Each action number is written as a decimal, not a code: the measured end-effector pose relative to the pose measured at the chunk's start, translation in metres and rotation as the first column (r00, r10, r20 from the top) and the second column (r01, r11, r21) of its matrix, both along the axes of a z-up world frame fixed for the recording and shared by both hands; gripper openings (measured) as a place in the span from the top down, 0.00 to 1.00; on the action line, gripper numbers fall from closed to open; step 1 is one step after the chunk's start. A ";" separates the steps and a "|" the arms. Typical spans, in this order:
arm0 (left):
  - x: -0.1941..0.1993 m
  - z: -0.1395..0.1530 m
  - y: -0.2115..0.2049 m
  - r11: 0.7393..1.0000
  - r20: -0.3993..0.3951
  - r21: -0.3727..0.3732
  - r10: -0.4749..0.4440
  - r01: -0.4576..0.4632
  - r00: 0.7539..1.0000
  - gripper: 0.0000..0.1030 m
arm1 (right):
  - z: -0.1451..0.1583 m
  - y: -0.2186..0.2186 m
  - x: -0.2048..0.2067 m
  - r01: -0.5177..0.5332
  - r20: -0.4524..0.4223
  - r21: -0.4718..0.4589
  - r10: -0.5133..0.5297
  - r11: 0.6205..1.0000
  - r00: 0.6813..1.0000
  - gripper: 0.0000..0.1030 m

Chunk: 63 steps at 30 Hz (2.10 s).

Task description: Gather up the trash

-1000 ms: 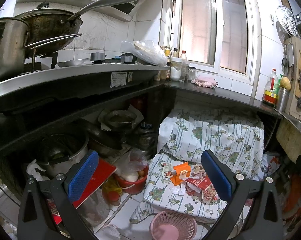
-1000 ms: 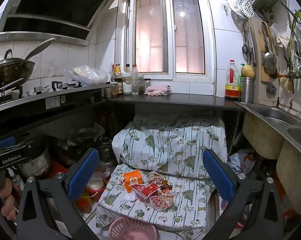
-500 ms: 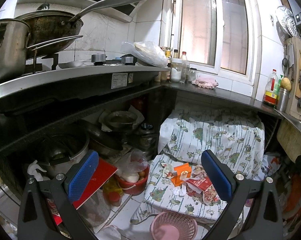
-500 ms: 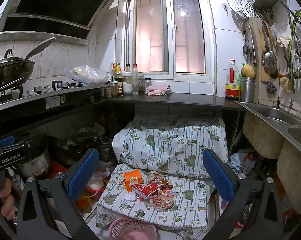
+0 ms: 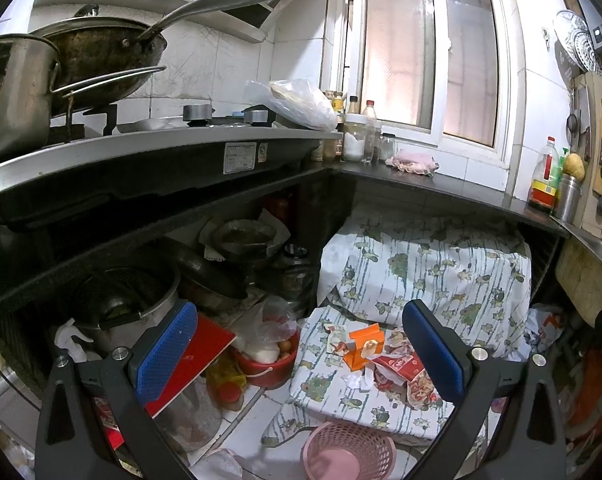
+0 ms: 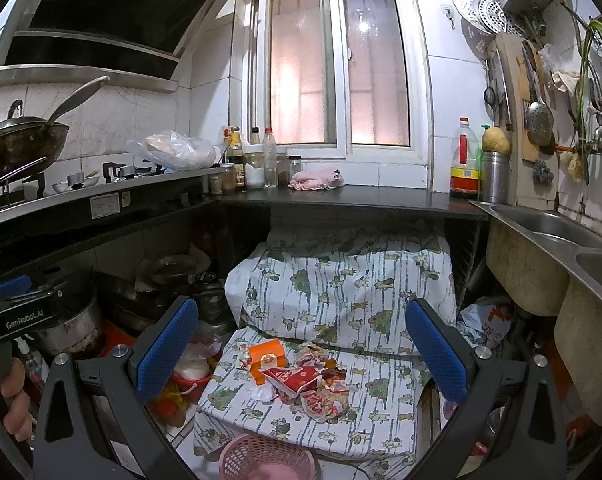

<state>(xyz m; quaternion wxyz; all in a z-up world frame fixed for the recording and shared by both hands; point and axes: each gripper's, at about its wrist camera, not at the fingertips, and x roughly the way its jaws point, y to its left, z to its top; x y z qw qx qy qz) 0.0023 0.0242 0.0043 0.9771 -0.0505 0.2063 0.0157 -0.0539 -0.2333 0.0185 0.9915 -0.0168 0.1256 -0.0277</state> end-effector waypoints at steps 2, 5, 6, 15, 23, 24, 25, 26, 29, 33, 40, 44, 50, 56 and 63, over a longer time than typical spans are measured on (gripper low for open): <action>0.003 -0.001 0.001 1.000 -0.004 0.001 -0.001 0.001 1.000 0.00 | -0.001 -0.001 0.002 0.004 -0.004 0.006 -0.004 1.000 1.000 0.00; 0.005 -0.004 0.000 1.000 0.026 -0.003 0.000 0.000 1.000 0.00 | -0.002 -0.001 0.008 -0.008 -0.016 0.006 0.008 1.000 1.000 0.00; 0.007 -0.006 0.001 1.000 0.052 -0.003 0.001 -0.001 0.999 0.00 | -0.003 0.000 0.010 -0.018 -0.022 0.005 0.018 1.000 1.000 0.00; 0.039 -0.022 -0.004 0.998 0.025 0.032 0.049 -0.050 0.998 0.00 | -0.016 0.013 0.027 -0.036 -0.059 -0.025 0.035 0.999 0.998 0.00; 0.067 -0.040 -0.009 1.000 -0.005 0.007 0.015 -0.015 1.000 0.00 | -0.026 0.007 0.047 -0.035 -0.070 -0.006 0.034 0.999 0.997 0.00; 0.072 -0.043 -0.010 1.000 -0.015 0.006 0.009 -0.009 1.000 0.00 | -0.029 0.005 0.053 -0.036 -0.080 -0.003 0.036 0.999 0.996 0.00; 0.077 -0.047 -0.011 1.000 -0.032 0.000 0.002 -0.002 0.999 0.00 | -0.030 0.005 0.057 -0.027 -0.092 -0.008 0.026 1.000 0.995 0.00; 0.085 -0.052 -0.012 1.000 -0.064 -0.011 -0.005 0.004 0.998 0.00 | -0.032 0.003 0.063 -0.010 -0.101 -0.015 0.009 1.000 0.995 0.00; 0.108 -0.060 -0.025 0.995 -0.134 -0.033 -0.096 0.092 0.986 0.00 | -0.031 -0.004 0.080 0.050 -0.099 -0.041 -0.054 0.998 0.994 0.00; 0.138 -0.059 -0.041 0.995 -0.126 -0.009 -0.095 0.095 0.988 0.00 | -0.031 -0.027 0.109 0.109 -0.103 -0.009 -0.109 0.994 0.989 0.00; 0.184 -0.081 -0.057 0.994 -0.145 -0.008 -0.111 0.111 0.983 0.00 | -0.065 -0.056 0.161 0.162 -0.113 -0.059 -0.168 0.985 0.979 0.00; 0.212 -0.117 -0.065 0.993 -0.189 0.031 -0.110 0.117 0.976 0.00 | -0.098 -0.074 0.190 0.181 -0.169 -0.027 -0.183 0.983 0.969 0.00; 0.265 -0.189 -0.071 0.987 -0.309 0.056 -0.127 0.151 0.942 0.00 | -0.159 -0.104 0.239 0.170 -0.316 0.013 -0.158 0.985 0.936 0.00; 0.312 -0.230 -0.069 0.989 -0.421 0.069 -0.087 0.128 0.903 0.00 | -0.215 -0.119 0.282 0.137 -0.491 0.029 -0.105 0.990 0.865 0.09; 0.329 -0.259 -0.084 0.982 -0.531 -0.047 -0.182 0.185 0.828 0.02 | -0.267 -0.122 0.318 0.050 -0.645 0.168 0.072 0.984 0.761 0.21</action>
